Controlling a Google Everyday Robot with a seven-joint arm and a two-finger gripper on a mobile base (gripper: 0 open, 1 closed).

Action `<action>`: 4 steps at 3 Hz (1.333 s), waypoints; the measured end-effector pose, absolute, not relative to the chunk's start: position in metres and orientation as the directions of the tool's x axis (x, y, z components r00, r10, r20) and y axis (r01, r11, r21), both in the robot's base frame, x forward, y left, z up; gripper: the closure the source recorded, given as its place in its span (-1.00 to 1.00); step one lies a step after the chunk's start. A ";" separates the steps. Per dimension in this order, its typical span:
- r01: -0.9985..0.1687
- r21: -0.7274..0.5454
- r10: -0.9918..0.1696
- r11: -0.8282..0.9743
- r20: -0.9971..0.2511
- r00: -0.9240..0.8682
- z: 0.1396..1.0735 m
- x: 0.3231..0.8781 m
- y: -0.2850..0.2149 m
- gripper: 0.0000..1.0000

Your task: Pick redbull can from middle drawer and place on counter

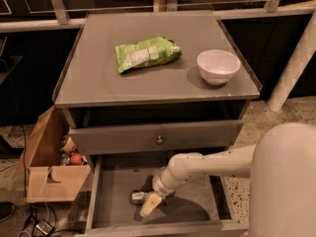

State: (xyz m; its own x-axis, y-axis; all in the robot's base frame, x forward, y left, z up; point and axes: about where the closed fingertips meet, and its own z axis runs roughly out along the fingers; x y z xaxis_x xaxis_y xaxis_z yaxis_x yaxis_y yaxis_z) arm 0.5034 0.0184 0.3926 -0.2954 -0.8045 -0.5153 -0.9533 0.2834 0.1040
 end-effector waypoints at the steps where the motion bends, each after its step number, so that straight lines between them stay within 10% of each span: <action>1: -0.951 0.121 -0.801 0.283 -0.516 -0.304 0.379 0.501 0.019 -1.00; 2: -0.948 0.143 -0.796 0.284 -0.517 -0.316 0.368 0.498 0.018 -1.00; 4: -0.948 0.143 -0.796 0.284 -0.517 -0.316 0.368 0.498 0.018 -0.16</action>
Offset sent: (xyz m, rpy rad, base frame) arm -0.0066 -0.0030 -0.0348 0.0253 0.0570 -0.0086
